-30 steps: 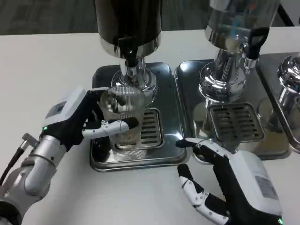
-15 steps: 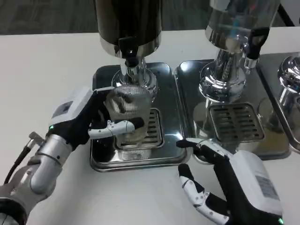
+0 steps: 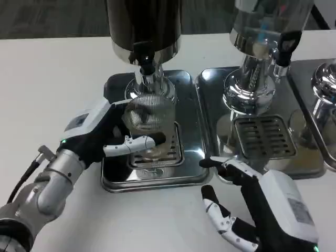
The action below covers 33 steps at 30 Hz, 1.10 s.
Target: Grasp the cup under the faucet to collect the drink, then remove the cup.
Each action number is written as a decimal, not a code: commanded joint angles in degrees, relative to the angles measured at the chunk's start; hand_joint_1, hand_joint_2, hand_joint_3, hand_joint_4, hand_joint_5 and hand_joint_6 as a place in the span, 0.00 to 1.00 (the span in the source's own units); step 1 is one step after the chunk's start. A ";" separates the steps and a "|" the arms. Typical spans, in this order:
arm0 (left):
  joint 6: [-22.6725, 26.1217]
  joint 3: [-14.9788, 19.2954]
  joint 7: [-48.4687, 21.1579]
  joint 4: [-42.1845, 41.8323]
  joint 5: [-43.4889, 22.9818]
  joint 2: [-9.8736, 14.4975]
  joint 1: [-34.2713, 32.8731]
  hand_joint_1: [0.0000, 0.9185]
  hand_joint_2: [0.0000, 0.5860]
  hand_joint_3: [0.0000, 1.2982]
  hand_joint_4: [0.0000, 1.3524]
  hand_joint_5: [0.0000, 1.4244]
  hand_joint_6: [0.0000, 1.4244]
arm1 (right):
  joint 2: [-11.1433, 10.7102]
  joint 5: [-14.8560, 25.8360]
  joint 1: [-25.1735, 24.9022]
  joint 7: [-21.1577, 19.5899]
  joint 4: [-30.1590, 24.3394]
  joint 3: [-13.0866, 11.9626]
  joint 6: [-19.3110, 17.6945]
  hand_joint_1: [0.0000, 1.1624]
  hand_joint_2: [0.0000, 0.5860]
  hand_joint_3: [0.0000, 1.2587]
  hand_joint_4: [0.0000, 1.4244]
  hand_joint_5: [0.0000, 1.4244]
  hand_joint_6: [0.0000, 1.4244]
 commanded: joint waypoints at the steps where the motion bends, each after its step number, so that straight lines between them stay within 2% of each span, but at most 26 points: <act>1: 0.69 0.29 -2.01 0.53 -0.49 0.11 -0.34 0.14 0.23 0.31 0.30 0.52 0.80 | -0.03 0.84 -0.15 0.60 -0.53 -0.25 0.54 0.40 0.75 0.29 0.19 0.24 0.27; 10: 0.92 0.15 -1.01 0.01 0.12 1.31 -0.21 0.10 0.17 0.27 0.26 0.49 0.74 | -0.06 1.38 -0.69 0.58 -0.12 -0.13 0.38 0.40 0.75 0.29 0.20 0.24 0.27; 15: 1.37 -0.53 -0.63 -0.48 1.08 1.78 -0.15 0.07 0.15 0.22 0.16 0.38 0.61 | -0.11 1.49 -0.71 0.74 -0.38 -0.23 0.51 0.40 0.75 0.29 0.20 0.24 0.27; 18: 1.54 -1.31 0.08 -1.02 2.12 2.02 -0.18 0.07 0.14 0.21 0.13 0.36 0.59 | -0.23 1.69 -0.60 0.95 -0.54 -0.48 0.58 0.40 0.75 0.29 0.20 0.24 0.27; 22: 2.00 -1.54 0.75 -1.47 3.13 1.97 -0.25 0.06 0.13 0.19 0.05 0.23 0.43 | -0.53 1.86 -0.53 1.47 -1.05 -0.87 0.59 0.40 0.75 0.30 0.20 0.24 0.27; 24: 2.23 -1.94 1.24 -1.75 3.73 2.03 -0.33 0.05 0.12 0.19 0.04 0.20 0.39 | -0.63 1.93 -0.51 1.79 -1.30 -1.10 0.63 0.40 0.75 0.30 0.20 0.24 0.28; 27: 3.01 -2.94 2.03 -2.21 4.78 2.14 -0.49 0.05 0.11 0.18 0.00 0.14 0.29 | -0.68 2.11 -0.47 2.30 -1.66 -1.40 0.79 0.40 0.75 0.30 0.20 0.24 0.28; 33: 4.37 -4.82 3.77 -3.13 6.75 2.39 -0.74 0.02 0.09 0.13 0.00 0.03 0.17 | -0.60 2.34 -0.45 3.06 -2.04 -1.80 1.13 0.40 0.75 0.30 0.20 0.24 0.28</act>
